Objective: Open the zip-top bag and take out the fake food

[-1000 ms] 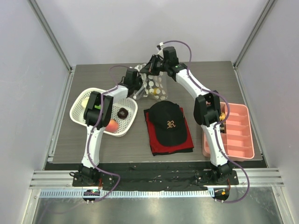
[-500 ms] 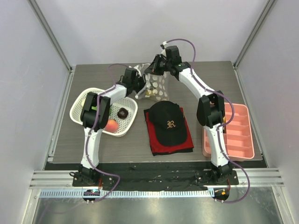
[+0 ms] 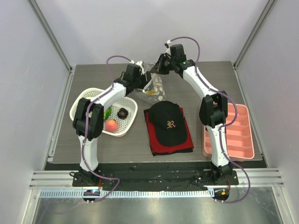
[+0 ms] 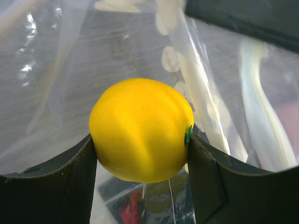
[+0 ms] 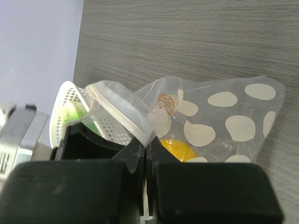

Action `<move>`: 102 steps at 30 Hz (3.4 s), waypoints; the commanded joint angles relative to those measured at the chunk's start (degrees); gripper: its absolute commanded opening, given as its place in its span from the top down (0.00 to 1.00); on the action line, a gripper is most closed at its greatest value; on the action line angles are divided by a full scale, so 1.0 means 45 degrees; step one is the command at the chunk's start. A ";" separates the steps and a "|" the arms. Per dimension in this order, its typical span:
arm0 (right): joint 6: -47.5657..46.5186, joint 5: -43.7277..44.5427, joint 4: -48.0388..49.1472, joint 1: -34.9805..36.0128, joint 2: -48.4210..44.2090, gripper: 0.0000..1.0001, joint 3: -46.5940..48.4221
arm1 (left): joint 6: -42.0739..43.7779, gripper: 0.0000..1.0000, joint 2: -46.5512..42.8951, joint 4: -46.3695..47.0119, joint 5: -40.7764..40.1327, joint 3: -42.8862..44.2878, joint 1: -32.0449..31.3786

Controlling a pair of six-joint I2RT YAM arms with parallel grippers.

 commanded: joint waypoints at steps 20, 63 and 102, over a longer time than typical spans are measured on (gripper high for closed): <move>-0.4250 0.1420 -0.1417 0.1110 -0.1317 0.99 0.0784 | -0.6566 1.00 0.3312 -0.6222 0.2131 0.8073 0.1589; -0.2376 0.4487 -0.1321 -0.0042 0.0753 0.73 0.3089 | -0.0375 1.00 -0.6925 -0.7026 -0.3691 -0.3683 0.2270; 0.0280 0.6657 -0.5032 0.2106 -1.5845 0.00 -0.8022 | -0.2521 0.00 -1.2800 -0.6088 -0.3748 -0.0949 -0.3021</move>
